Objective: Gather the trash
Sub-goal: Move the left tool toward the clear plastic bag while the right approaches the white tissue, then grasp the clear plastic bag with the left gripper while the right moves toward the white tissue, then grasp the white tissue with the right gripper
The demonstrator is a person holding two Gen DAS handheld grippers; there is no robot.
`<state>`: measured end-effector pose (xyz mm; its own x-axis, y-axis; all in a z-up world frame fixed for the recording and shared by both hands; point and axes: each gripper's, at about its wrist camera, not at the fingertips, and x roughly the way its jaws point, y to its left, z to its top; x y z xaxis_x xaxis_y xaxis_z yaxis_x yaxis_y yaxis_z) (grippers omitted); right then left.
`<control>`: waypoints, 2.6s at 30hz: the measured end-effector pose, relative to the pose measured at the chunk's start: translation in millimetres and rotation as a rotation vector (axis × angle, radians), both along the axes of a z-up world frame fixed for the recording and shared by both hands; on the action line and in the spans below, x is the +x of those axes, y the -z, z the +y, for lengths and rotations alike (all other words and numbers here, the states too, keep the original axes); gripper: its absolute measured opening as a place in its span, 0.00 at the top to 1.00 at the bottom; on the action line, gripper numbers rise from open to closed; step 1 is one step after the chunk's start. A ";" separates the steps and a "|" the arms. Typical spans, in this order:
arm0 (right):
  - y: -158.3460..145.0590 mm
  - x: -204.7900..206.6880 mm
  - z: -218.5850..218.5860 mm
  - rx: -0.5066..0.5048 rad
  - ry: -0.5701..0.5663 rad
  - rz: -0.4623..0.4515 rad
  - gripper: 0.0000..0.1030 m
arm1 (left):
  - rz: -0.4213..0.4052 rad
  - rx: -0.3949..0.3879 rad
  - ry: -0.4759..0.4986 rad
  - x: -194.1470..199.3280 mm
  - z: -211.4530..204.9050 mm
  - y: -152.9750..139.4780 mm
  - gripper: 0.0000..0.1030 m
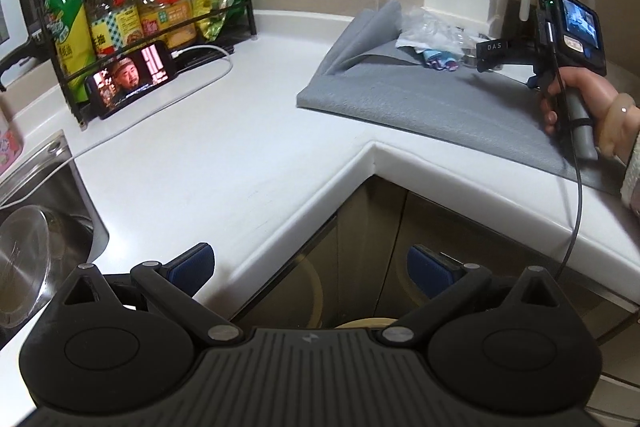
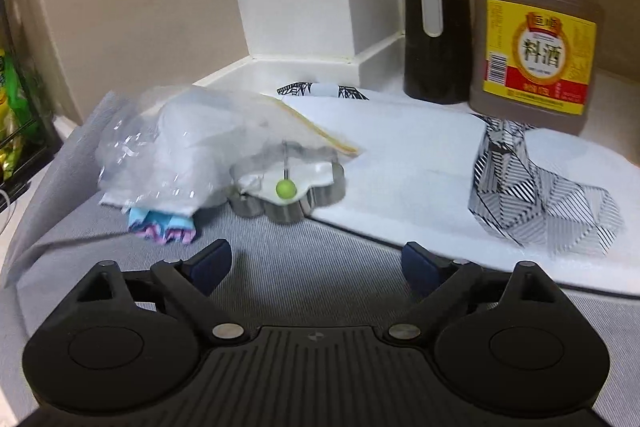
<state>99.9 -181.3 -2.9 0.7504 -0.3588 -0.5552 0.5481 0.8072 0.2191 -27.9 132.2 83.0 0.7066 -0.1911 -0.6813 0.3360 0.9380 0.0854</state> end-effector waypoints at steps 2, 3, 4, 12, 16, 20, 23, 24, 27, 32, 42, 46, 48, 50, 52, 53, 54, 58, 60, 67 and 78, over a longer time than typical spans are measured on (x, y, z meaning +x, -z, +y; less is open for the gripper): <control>0.4 14.2 2.4 -0.010 -0.020 0.013 0.03 | -0.001 -0.002 -0.013 3.3 2.7 -0.5 0.00; 1.2 22.3 5.9 -0.025 -0.041 0.024 0.02 | -0.002 -0.001 -0.018 4.7 4.1 -0.7 0.00; 1.9 31.1 10.5 -0.049 -0.059 0.040 0.02 | -0.002 0.000 -0.022 6.1 5.0 -0.7 0.00; 3.5 71.6 6.3 -0.099 0.017 0.087 0.00 | 0.015 0.030 -0.034 12.7 4.1 3.8 0.00; 0.8 65.0 -4.5 -0.103 0.031 0.039 0.21 | 0.023 0.033 -0.027 14.7 -1.1 5.5 0.00; 3.6 32.9 -11.0 -0.119 0.063 0.055 0.21 | 0.009 0.035 0.012 19.6 -15.8 1.1 0.00; 7.4 -14.8 -23.9 -0.083 0.107 0.050 0.21 | -0.015 0.026 0.071 32.2 -38.6 -10.7 0.00; 9.7 -31.0 -27.6 -0.080 0.121 0.048 0.21 | -0.027 0.013 0.094 38.5 -49.6 -17.3 0.00; 13.3 -69.4 -37.0 -0.074 0.153 0.056 0.20 | -0.079 -0.052 0.184 61.3 -92.8 -41.1 0.00; 20.7 -112.1 -42.9 -0.066 0.170 0.039 0.20 | -0.024 -0.226 0.334 117.1 -173.9 -57.6 0.00; 25.2 -107.7 -47.2 -0.074 0.158 0.068 0.10 | 0.273 -0.319 0.340 198.1 -286.0 -12.5 0.00; 26.3 -103.2 -45.2 -0.091 0.143 0.090 0.05 | 0.370 -0.363 0.263 215.0 -292.9 -4.2 0.01; 26.6 -103.6 -45.7 -0.086 0.139 0.088 0.05 | 0.375 -0.383 0.238 216.5 -293.3 -4.3 0.07; 26.6 -103.4 -45.6 -0.088 0.137 0.092 0.04 | 0.347 -0.370 0.225 214.0 -293.7 -8.0 0.45; 26.5 -103.5 -45.3 -0.090 0.136 0.095 0.04 | 0.322 -0.345 0.206 211.5 -290.2 -12.8 0.62; 26.3 -103.6 -45.9 -0.090 0.136 0.095 0.04 | 0.293 -0.334 0.196 208.9 -286.6 -17.1 0.64; 26.1 -104.3 -46.1 -0.092 0.139 0.094 0.06 | 0.268 -0.327 0.192 207.9 -282.0 -21.9 0.75; 23.5 -112.1 -50.2 -0.113 0.191 0.076 0.20 | 0.230 -0.378 0.175 210.2 -249.7 -42.1 0.82; 22.9 -116.1 -54.7 -0.098 0.215 0.058 0.21 | 0.203 -0.382 0.172 210.7 -235.8 -51.3 0.83; 15.7 -133.1 -66.1 -0.095 0.351 -0.011 0.20 | 0.121 -0.354 0.153 203.0 -193.9 -68.2 0.83; 1.6 -160.3 -73.7 0.101 0.296 -0.291 0.20 | 0.040 -0.332 0.193 158.4 -157.2 -72.0 0.83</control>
<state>-60.4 -255.0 -4.5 0.7539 -0.5371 -0.3783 0.6564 0.5911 0.4688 130.5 -25.1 155.1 0.6104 -0.5328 -0.5861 0.5058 0.8316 -0.2292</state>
